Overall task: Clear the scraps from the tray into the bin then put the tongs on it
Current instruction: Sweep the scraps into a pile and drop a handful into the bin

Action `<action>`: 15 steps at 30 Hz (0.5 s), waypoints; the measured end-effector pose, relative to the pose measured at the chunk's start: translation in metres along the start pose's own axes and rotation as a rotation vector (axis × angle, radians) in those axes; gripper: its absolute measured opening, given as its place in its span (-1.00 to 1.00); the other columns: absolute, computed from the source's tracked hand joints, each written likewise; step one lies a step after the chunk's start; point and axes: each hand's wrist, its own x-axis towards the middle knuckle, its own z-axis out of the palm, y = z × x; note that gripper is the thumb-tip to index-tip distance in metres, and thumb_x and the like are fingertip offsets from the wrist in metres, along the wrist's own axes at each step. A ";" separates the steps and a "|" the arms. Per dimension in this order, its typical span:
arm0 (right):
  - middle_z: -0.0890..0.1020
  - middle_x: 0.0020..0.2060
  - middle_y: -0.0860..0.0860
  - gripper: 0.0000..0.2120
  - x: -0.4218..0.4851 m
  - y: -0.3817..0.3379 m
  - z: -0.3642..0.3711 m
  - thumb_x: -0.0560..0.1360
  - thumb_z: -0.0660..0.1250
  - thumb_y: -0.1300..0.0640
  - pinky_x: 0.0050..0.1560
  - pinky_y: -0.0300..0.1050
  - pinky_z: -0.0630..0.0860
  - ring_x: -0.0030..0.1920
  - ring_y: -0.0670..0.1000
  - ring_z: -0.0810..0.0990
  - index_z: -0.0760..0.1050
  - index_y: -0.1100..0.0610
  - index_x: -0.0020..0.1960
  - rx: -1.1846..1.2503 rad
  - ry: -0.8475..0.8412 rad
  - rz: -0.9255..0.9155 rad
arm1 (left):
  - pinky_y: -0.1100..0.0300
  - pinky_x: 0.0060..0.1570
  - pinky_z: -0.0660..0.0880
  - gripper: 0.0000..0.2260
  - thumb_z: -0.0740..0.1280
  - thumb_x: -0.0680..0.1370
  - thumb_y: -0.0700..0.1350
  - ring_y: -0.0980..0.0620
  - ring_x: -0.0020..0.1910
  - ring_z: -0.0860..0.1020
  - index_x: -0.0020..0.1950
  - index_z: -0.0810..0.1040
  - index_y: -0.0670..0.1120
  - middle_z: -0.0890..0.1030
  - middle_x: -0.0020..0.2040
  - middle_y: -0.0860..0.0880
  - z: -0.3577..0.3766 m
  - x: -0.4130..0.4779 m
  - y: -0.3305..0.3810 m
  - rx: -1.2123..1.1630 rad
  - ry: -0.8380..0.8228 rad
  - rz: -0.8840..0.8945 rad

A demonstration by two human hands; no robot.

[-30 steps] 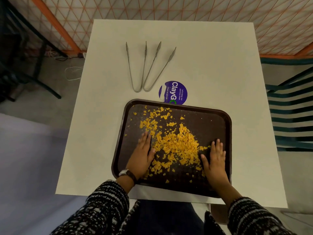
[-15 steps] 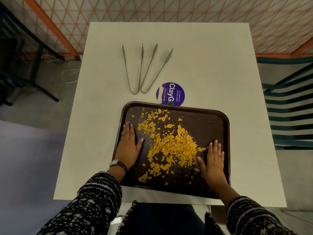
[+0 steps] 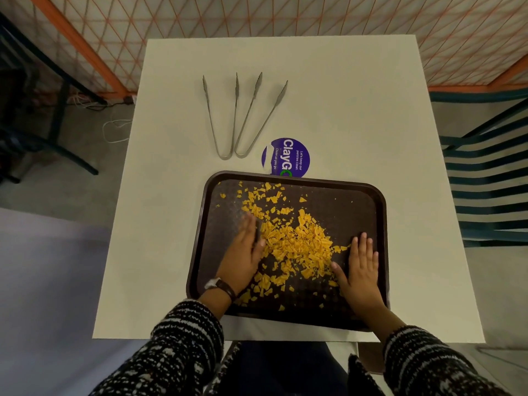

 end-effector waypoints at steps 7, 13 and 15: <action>-0.26 0.50 0.06 -0.12 -0.003 0.001 0.001 0.42 -0.32 -0.45 0.41 -0.19 -0.49 0.47 -0.08 -0.40 -0.26 0.16 0.50 -0.003 -0.003 0.004 | 0.03 0.49 -0.07 -0.39 0.06 0.60 0.07 -0.03 0.52 -0.17 0.51 -0.12 -0.18 -0.12 0.55 -0.12 -0.034 0.049 -0.033 0.211 0.116 -0.185; -0.27 0.51 0.07 -0.11 -0.001 0.002 0.001 0.42 -0.33 -0.45 0.41 -0.18 -0.49 0.47 -0.07 -0.42 -0.27 0.17 0.50 -0.003 -0.009 0.000 | 0.08 0.46 -0.24 -0.39 0.01 0.60 0.11 -0.01 0.49 -0.24 0.50 -0.16 -0.17 -0.18 0.53 -0.13 -0.025 0.049 -0.025 0.299 0.041 -0.142; -0.25 0.51 0.08 -0.11 -0.002 0.002 0.001 0.43 -0.31 -0.45 0.41 -0.18 -0.49 0.47 -0.07 -0.41 -0.26 0.17 0.50 0.003 -0.006 -0.001 | 0.10 0.44 -0.25 -0.40 0.02 0.60 0.10 0.06 0.43 -0.30 0.50 -0.19 -0.11 -0.26 0.49 -0.02 -0.018 0.038 -0.016 0.233 -0.011 -0.097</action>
